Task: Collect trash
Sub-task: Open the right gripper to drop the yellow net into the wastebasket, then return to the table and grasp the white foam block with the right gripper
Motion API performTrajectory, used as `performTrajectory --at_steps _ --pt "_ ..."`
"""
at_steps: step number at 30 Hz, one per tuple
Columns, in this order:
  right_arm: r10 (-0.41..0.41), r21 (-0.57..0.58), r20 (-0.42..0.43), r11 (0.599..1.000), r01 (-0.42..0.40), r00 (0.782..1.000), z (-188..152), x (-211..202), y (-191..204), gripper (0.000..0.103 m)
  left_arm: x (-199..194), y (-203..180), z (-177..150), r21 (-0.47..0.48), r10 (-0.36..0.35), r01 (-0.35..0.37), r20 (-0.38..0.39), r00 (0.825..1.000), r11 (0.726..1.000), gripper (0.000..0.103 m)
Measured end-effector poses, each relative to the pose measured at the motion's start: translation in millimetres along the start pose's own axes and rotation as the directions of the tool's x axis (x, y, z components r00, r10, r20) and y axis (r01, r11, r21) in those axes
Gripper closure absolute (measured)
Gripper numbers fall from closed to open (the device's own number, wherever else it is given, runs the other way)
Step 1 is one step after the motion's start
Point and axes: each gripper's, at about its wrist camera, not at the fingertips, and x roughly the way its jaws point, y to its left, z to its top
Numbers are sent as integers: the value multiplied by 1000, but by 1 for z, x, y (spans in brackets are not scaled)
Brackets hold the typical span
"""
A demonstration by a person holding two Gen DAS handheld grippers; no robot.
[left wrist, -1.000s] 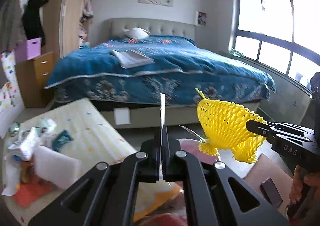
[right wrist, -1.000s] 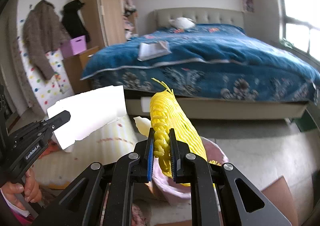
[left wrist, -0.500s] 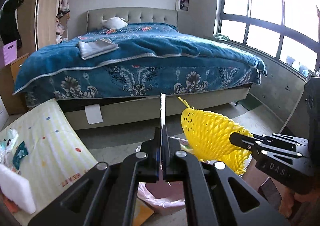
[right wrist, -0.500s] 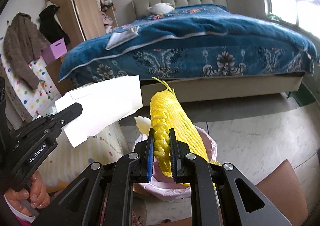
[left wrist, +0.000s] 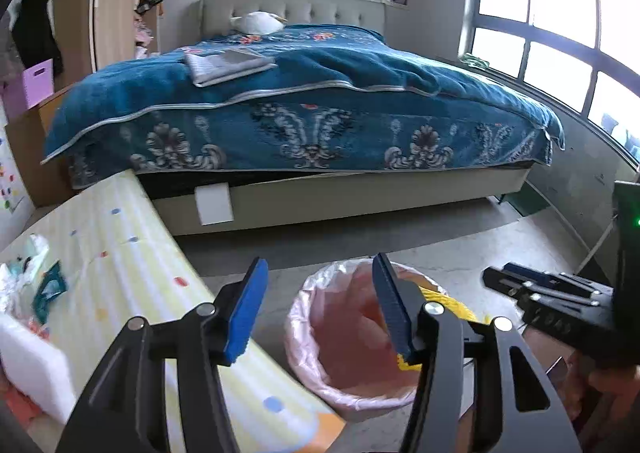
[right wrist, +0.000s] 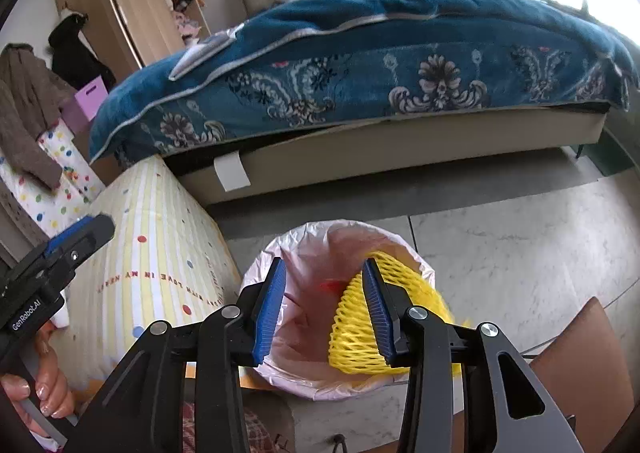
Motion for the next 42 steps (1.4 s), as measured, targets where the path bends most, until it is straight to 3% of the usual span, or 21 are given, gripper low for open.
performTrajectory --at_steps 11,16,20,25,33,36,42 --pt "71 -82 74 994 -65 995 -1 -54 44 62 -68 29 -15 -8 87 -86 59 995 996 40" --pt "67 -137 89 989 -54 994 -1 -70 68 62 -90 47 -28 -10 151 -150 65 986 989 36" --pt "91 -144 75 986 -79 993 -2 -73 80 62 -111 66 -41 -20 207 -206 67 976 978 30" --pt "129 -244 33 963 -117 991 -11 -72 125 62 -134 99 -57 -66 278 -275 46 959 959 29" --pt "230 -398 -38 889 -226 972 -26 -61 206 61 -177 164 -88 -199 388 -381 -4 922 903 23" --pt "254 -438 -65 862 -256 965 -35 -55 231 43 -191 188 -100 -232 443 -435 -20 896 870 19" --pt "291 -533 -127 786 -313 948 -51 -37 290 32 -213 236 -122 -308 527 -521 -69 847 796 12"
